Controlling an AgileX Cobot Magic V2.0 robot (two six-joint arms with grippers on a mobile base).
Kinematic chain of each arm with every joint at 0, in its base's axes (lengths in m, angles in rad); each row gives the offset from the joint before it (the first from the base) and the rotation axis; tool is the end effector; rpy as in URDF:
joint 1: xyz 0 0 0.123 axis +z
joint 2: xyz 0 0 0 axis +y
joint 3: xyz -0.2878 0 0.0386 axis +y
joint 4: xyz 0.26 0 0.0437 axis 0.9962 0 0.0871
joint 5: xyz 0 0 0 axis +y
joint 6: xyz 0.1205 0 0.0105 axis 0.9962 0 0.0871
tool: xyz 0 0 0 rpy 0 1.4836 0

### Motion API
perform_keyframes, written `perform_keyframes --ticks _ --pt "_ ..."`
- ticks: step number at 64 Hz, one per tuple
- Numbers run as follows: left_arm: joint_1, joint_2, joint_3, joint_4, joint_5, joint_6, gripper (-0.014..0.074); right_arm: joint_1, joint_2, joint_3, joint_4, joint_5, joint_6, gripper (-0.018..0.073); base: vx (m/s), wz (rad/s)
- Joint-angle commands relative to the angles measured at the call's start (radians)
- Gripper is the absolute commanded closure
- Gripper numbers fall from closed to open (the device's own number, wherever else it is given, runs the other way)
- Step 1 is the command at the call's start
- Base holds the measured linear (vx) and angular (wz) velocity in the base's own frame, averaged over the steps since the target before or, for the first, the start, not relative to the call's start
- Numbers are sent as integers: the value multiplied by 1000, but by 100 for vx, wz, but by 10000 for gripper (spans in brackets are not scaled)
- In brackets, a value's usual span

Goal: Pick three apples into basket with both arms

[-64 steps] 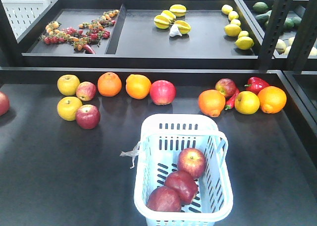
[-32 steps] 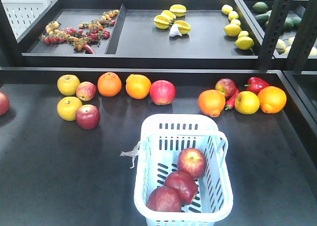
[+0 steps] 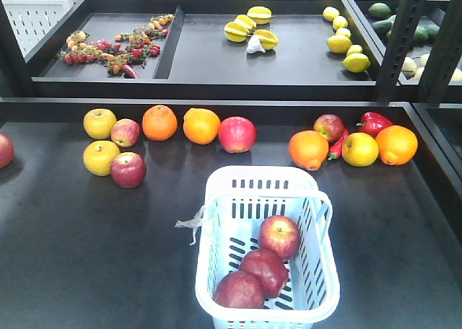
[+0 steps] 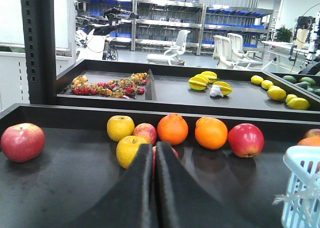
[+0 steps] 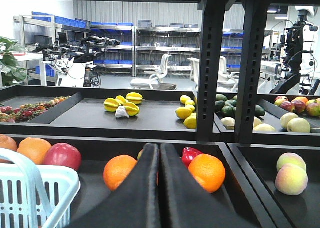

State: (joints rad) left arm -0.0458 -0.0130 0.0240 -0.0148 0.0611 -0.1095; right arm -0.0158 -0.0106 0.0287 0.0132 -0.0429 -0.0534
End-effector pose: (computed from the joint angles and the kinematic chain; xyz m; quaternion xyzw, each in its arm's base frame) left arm 0.0930 -0.0044 0.2005 -0.0272 0.7012 -0.0608 0.7098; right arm 0.0927 -0.0015 0.2110 -0.0079 0.6664 -0.0211 0.7453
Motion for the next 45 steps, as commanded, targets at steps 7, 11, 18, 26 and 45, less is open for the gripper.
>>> perform_keyframes --ticks 7,11,18,26,45 --pt "-1 -15 23 -3 -68 -7 603 -5 -10 15 -5 -67 0 566 0 0" --pt "-1 -15 23 -3 -68 -7 603 -5 -10 15 -5 -67 0 566 0 0" --pt "-1 -15 23 -3 -68 -7 603 -5 -10 15 -5 -67 0 566 0 0" --pt "-1 -15 23 -3 -68 -7 603 -5 -10 15 -5 -67 0 566 0 0" --pt "-1 -15 23 -3 -68 -7 603 -5 -10 15 -5 -67 0 566 0 0"
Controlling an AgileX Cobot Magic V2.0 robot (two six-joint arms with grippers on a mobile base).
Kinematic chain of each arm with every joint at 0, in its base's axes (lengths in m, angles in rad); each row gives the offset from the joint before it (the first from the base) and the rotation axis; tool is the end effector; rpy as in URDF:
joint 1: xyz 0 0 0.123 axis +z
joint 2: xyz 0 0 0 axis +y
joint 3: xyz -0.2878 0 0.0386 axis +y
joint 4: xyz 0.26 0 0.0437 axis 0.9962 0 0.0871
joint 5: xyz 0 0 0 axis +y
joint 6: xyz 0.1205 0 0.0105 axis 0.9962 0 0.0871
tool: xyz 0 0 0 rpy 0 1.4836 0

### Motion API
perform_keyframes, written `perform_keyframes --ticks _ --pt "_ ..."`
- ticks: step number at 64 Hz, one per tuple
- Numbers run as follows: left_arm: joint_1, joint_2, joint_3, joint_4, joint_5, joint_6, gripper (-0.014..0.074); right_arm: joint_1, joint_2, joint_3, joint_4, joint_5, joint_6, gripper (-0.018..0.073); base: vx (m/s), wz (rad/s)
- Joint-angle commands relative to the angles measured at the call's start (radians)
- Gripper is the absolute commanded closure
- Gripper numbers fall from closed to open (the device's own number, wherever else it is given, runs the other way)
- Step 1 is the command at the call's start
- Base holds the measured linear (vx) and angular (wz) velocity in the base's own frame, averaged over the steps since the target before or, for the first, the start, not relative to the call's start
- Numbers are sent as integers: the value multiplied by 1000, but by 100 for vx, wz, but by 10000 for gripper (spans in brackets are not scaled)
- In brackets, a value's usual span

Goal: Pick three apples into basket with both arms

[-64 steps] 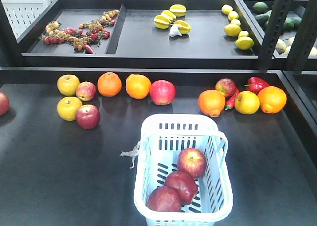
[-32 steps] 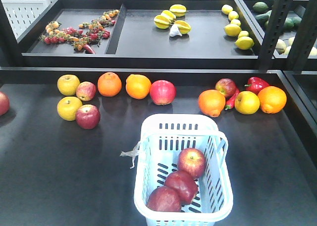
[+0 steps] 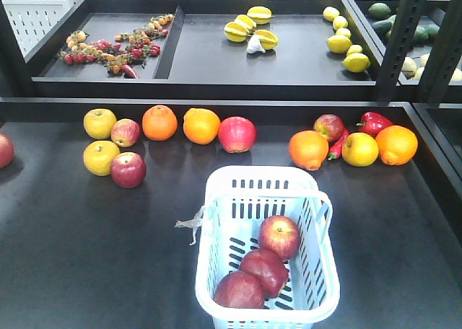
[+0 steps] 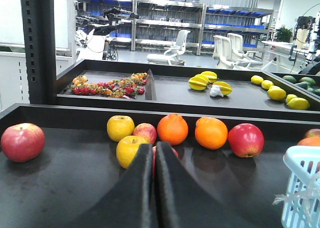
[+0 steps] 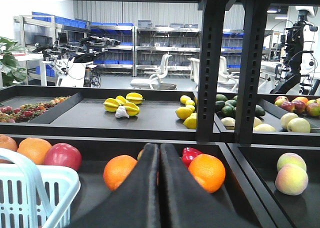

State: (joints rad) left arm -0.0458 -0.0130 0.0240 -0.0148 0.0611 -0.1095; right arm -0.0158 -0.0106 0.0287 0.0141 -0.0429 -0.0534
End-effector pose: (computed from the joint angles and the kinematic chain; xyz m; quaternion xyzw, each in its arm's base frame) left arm 0.0930 -0.0044 0.2005 -0.0272 0.7012 -0.0608 0.7098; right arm 0.0927 -0.0015 0.2110 -0.0076 0.6664 -0.0207 0.7453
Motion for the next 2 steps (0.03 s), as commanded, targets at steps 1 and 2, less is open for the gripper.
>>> perform_keyframes --ticks 1,2 --pt "-1 -15 23 -3 -68 -7 603 -5 -10 15 -6 -67 0 566 0 0" --pt "-1 -15 23 -3 -68 -7 603 -5 -10 15 -6 -67 0 566 0 0"
